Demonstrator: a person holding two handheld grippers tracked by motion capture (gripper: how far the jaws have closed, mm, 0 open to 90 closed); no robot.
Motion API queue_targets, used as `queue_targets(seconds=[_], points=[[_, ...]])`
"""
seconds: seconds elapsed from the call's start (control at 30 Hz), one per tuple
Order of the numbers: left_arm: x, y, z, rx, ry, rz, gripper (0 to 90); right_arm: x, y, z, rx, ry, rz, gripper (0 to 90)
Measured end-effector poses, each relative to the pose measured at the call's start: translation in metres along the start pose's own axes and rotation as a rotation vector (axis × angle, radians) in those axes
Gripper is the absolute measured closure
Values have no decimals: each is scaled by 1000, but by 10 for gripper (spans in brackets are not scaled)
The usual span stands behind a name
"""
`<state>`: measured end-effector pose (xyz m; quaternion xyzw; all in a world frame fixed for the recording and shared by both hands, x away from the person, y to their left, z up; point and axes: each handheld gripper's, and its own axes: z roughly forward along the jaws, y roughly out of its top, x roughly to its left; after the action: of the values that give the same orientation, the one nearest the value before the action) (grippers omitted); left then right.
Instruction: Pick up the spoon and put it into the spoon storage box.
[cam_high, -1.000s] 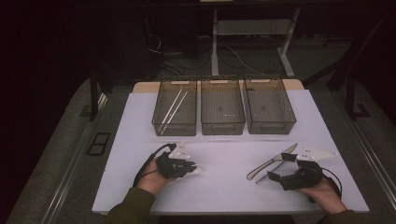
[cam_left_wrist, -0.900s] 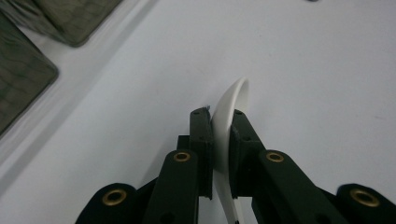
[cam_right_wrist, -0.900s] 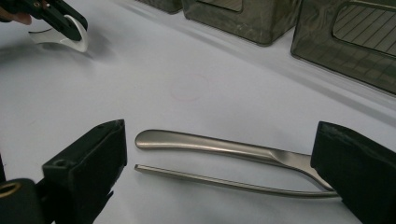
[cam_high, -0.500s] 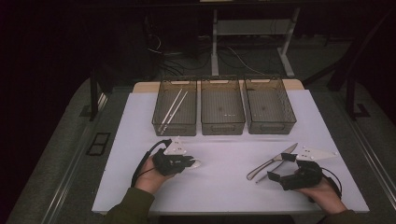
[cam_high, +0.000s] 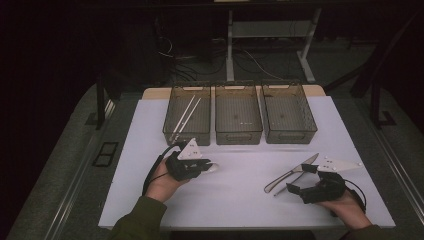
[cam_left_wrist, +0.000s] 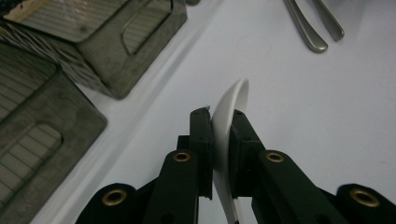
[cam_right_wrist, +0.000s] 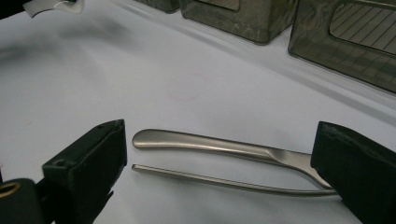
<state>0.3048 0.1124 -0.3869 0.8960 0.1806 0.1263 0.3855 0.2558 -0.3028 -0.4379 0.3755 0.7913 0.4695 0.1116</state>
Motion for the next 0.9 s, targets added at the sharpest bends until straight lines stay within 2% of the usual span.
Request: queue_targets(seconds=[0.33,0.7,0.9], points=[[7,24,-1,-24,1,39,815,0,0,-1,-3,3,1,37],[23,52,3,-48,9,70,815,0,0,-1,-9,3,-9,37],[30,71,3,-59,18,102,815,0,0,-1,-6,3,-5,37]])
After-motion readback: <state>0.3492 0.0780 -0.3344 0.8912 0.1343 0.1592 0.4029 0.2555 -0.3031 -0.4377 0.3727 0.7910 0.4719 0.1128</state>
